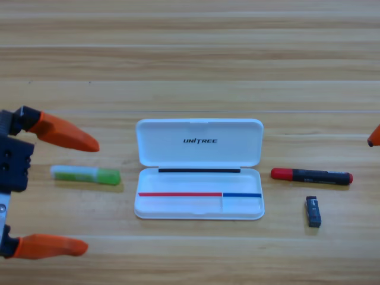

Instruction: Clean up eraser and pencils

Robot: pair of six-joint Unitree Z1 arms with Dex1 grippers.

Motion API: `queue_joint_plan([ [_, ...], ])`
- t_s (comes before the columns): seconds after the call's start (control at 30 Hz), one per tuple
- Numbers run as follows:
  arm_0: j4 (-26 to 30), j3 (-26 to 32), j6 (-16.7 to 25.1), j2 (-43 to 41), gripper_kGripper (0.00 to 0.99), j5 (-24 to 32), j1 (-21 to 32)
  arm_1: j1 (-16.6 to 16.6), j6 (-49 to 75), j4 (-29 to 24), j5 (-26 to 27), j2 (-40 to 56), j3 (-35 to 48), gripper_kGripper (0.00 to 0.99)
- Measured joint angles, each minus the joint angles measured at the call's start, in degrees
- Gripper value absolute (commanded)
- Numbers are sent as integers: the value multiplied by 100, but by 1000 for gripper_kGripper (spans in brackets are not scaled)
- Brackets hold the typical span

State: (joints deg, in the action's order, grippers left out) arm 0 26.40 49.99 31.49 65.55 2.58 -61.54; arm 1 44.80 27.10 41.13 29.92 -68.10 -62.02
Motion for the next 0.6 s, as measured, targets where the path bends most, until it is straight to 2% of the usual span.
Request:
queue_joint_plan([
  [0.3, 271, 35, 5, 0, 989, -47, 0, 0, -7, 0, 0, 0, 39, 983],
  [0.47, 383, 49, 10, 0, 989, -155, 0, 0, -479, -145, -66, 0, 87, 985],
  [0.6, 474, 52, 13, 0, 989, -191, 0, 0, -1056, -296, -1065, 4, 177, 985],
])
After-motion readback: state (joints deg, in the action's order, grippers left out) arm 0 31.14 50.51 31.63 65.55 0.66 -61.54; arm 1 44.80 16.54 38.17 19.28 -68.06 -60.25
